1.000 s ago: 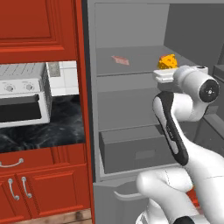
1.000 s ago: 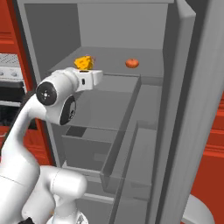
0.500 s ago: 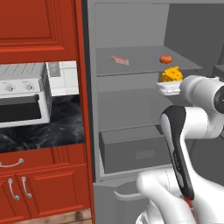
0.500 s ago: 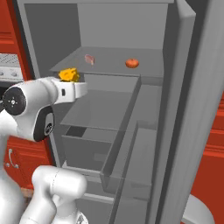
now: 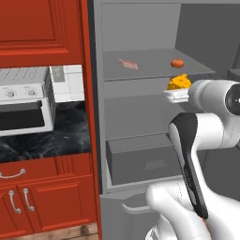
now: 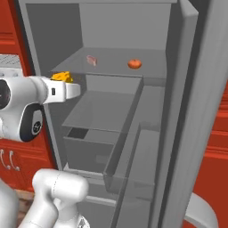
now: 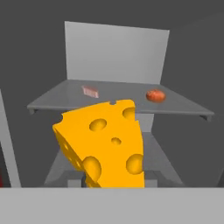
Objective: Take the cheese, steak, and squash from the fridge and place them on the plate on the dining counter to create an appetizer plate.
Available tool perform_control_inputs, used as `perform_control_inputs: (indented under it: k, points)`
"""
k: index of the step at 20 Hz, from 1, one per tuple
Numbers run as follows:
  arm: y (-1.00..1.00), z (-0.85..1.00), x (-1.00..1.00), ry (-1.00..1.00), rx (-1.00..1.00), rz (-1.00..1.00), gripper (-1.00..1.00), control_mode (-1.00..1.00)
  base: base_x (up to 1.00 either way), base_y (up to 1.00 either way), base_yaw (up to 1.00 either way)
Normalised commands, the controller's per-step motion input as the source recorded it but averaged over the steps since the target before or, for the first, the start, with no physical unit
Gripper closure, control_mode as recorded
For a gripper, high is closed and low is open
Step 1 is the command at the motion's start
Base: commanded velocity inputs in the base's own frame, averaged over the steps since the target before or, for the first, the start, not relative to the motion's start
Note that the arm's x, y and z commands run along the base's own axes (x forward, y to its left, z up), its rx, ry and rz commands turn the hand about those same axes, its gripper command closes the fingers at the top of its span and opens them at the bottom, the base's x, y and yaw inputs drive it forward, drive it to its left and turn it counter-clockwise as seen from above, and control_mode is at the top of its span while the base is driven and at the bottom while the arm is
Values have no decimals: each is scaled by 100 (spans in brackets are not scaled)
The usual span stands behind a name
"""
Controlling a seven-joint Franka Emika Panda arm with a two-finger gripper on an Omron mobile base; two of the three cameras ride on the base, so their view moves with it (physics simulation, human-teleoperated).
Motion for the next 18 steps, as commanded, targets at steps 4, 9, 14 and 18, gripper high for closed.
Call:
perform_control_inputs:
  k: [4,9,14,18]
  points:
    - [0,0,0,0,0,0,100,100,-92,38,0]
    - [0,0,0,0,0,0,100,100,-100,63,8]
    - [0,0,0,0,0,0,100,100,-100,71,30]
    - [0,0,0,0,0,0,100,100,-69,54,75]
